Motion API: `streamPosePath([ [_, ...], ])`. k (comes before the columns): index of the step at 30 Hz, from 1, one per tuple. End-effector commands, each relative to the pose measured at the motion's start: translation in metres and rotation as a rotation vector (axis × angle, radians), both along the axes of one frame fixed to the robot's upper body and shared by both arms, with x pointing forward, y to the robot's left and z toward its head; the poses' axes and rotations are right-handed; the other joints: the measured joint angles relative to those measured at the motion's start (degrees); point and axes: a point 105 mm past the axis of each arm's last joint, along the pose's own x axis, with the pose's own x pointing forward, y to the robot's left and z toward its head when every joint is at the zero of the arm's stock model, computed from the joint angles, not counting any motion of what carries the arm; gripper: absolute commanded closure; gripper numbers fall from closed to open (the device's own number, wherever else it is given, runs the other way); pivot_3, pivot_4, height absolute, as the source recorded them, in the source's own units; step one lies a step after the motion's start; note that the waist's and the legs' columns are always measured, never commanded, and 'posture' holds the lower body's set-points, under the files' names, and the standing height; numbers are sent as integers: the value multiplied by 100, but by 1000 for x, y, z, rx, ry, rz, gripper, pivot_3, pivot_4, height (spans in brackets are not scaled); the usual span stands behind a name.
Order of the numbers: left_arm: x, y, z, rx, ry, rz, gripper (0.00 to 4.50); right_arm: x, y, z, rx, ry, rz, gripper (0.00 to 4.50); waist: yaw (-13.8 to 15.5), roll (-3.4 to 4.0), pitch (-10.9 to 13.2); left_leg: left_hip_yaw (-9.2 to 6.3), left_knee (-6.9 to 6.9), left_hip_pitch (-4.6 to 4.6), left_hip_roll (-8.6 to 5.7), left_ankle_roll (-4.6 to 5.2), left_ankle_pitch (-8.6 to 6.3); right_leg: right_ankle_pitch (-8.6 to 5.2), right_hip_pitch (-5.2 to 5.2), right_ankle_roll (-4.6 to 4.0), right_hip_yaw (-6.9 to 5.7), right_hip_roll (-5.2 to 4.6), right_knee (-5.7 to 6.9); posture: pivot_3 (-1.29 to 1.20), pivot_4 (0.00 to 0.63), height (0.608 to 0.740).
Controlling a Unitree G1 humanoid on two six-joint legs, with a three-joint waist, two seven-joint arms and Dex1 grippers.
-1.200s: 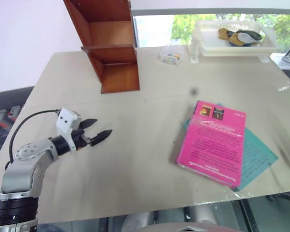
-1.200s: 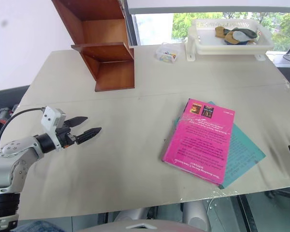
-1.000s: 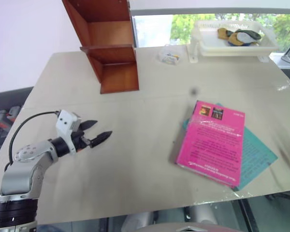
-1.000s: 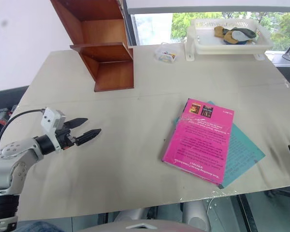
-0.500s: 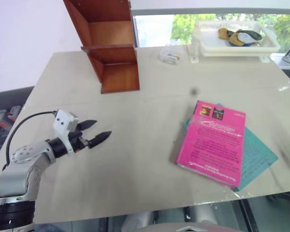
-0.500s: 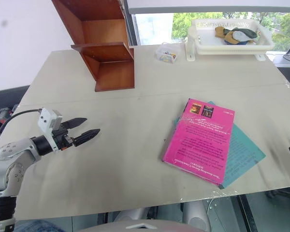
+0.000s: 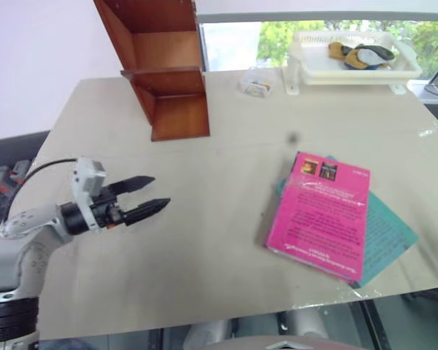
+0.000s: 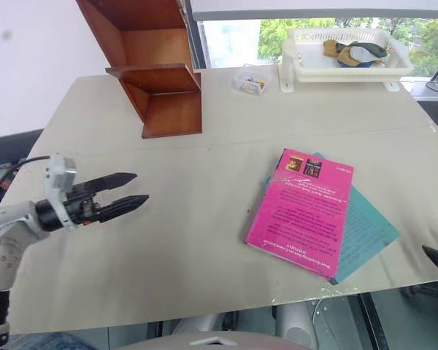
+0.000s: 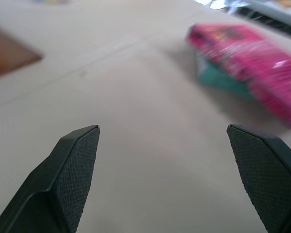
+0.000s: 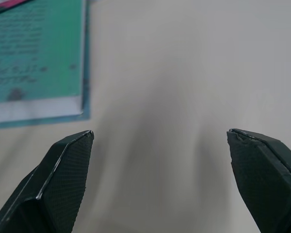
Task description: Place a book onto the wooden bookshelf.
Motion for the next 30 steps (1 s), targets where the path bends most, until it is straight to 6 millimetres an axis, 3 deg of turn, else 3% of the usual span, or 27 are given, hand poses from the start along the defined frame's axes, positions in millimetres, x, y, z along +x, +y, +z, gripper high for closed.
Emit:
streamPosePath([
  [1,-25,-3,24,63,-18,-152,86,3,21,7,54,31,99,0,-15,0,3,-1,-1,1,1,0,0,0,0,0,0,0,0,0,150,740],
  [3,-36,-3,29,84,10,-214,86,7,30,8,85,47,124,0,-25,-2,7,-1,-2,0,2,0,0,0,0,0,0,0,-1,0,150,740],
  [10,-45,-4,41,168,-8,-252,86,32,42,-3,33,38,179,0,-29,-11,25,-1,-1,-1,2,0,0,-1,0,0,-11,1,-2,0,150,740],
  [20,-45,-13,42,183,-44,-253,86,77,61,6,40,-84,247,0,-80,-11,40,-1,-2,-2,2,0,0,0,-2,-1,-10,1,-5,0,150,740],
  [30,-42,-12,40,189,-49,-248,86,112,100,3,-56,-131,439,0,-118,-9,45,4,-2,-3,1,-1,1,1,-10,-1,-6,3,-1,0,150,740],
])
